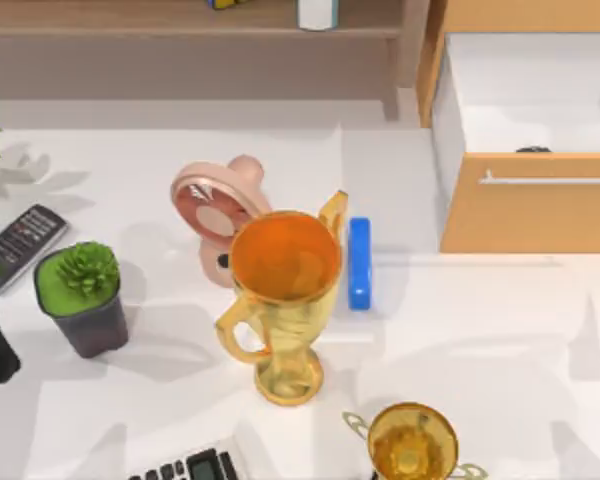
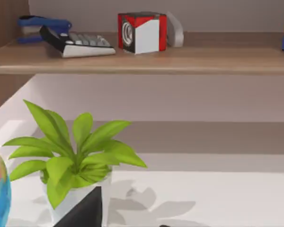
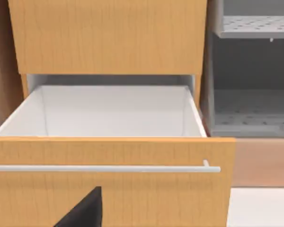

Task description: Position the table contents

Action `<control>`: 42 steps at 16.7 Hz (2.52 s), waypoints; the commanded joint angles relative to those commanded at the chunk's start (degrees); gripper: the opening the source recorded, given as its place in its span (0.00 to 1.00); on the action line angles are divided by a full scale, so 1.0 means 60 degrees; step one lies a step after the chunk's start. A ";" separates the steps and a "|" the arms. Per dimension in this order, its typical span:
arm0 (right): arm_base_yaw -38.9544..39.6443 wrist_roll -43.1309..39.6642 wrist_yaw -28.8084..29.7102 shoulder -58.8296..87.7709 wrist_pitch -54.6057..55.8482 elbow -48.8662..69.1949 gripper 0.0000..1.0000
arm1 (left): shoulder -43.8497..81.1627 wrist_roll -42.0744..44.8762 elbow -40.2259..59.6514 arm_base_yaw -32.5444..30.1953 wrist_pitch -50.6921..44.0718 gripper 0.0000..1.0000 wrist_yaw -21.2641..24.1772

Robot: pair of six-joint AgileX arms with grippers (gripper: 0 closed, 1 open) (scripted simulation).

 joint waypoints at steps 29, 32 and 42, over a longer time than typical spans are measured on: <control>0.1179 -0.0241 0.0079 2.1679 -1.0809 1.9302 1.00 | 0.0000 0.0000 0.0000 0.0000 0.0000 1.00 0.0000; 0.1236 -0.0236 0.0053 2.2868 -1.1419 2.0390 1.00 | 0.0000 0.0000 0.0000 0.0000 0.0000 1.00 0.0000; 0.1223 -0.0226 0.0060 2.3200 -1.1534 2.0662 1.00 | 0.0000 0.0000 0.0000 0.0000 0.0000 1.00 0.0000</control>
